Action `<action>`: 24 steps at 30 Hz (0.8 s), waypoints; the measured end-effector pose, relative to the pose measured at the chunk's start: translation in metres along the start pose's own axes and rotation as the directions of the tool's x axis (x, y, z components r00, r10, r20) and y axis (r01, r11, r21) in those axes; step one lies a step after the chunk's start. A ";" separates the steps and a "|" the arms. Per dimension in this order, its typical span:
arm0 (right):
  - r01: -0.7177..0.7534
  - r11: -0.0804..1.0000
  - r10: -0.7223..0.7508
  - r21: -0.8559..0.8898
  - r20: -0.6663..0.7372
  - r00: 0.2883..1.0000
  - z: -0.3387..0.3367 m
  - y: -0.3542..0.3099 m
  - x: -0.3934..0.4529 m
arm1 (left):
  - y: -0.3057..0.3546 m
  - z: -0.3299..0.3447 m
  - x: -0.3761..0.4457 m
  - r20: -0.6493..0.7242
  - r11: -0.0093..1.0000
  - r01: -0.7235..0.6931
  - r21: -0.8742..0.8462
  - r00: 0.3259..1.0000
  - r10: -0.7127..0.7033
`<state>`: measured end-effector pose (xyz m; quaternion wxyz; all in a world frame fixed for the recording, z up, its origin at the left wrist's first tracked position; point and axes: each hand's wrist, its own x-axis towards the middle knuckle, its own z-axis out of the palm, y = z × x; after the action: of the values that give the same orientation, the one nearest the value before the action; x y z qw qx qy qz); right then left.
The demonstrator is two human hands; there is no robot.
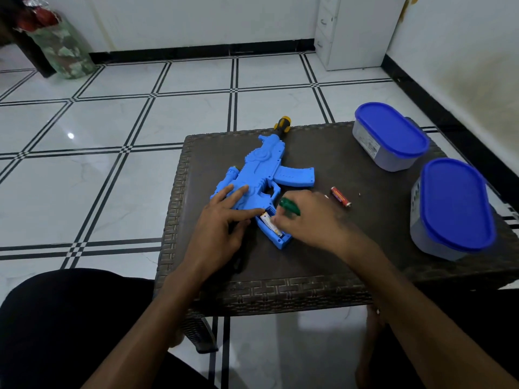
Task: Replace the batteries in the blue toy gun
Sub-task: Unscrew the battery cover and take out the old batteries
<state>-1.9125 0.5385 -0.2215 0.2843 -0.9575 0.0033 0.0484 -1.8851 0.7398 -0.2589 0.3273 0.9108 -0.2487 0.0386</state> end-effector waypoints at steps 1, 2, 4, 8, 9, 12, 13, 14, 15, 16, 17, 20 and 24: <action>0.019 0.999 -0.020 -0.042 -0.022 1.000 0.004 -0.002 -0.002 | 0.000 0.000 0.000 0.006 1.000 0.001 -0.004 1.000 -0.001; 0.038 0.996 -0.043 -0.080 -0.053 0.998 0.007 -0.005 -0.003 | 0.000 -0.001 0.000 0.009 1.000 -0.001 -0.011 1.000 0.001; 0.064 0.988 -0.077 -0.139 -0.095 0.992 0.011 -0.009 -0.002 | -0.001 -0.001 -0.001 0.010 1.000 -0.001 -0.027 1.000 0.001; 0.092 0.987 -0.106 -0.129 -0.107 0.989 0.011 -0.010 -0.003 | -0.002 0.000 -0.002 -0.009 0.998 0.041 -0.050 0.999 -0.041; 0.078 0.993 -0.088 -0.089 -0.115 0.990 0.008 -0.010 -0.004 | -0.001 0.000 -0.002 -0.013 0.998 0.057 -0.042 0.998 -0.057; -0.004 1.000 0.003 -0.006 -0.213 0.977 -0.007 -0.004 -0.008 | 0.000 0.000 -0.002 0.007 0.995 0.077 0.071 0.997 -0.078; -0.038 0.999 0.038 0.005 -0.240 0.970 -0.014 0.001 -0.010 | 0.000 0.000 -0.001 0.013 0.992 0.075 0.103 0.997 -0.077; -0.080 0.997 0.078 0.001 -0.240 0.968 -0.022 0.006 -0.012 | 0.000 0.000 -0.001 0.014 0.990 0.071 0.122 0.997 -0.074; -0.133 0.991 0.124 -0.029 -0.216 0.968 -0.029 0.012 -0.013 | 0.000 0.001 -0.002 0.006 0.989 0.071 0.133 0.997 -0.073; -0.196 0.978 0.180 -0.072 -0.183 0.966 -0.036 0.018 -0.016 | 0.000 0.001 -0.002 -0.005 0.988 0.072 0.137 0.997 -0.072; -0.258 0.960 0.241 -0.108 -0.151 0.959 -0.041 0.024 -0.017 | -0.001 0.002 -0.003 -0.012 0.987 0.081 0.138 0.997 -0.080; -0.420 0.891 0.414 -0.175 -0.070 0.908 -0.048 0.036 -0.022 | -0.003 0.002 -0.002 0.006 0.988 0.090 0.129 0.996 -0.091; -0.513 0.825 0.515 -0.236 -0.059 0.855 -0.048 0.038 -0.025 | -0.002 0.002 -0.003 0.025 0.988 0.100 0.120 0.994 -0.103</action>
<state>-1.9342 0.4801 -0.1992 0.1414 -0.9484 0.2541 0.1264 -1.8870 0.7410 -0.2625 0.2701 0.9406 -0.2043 0.0222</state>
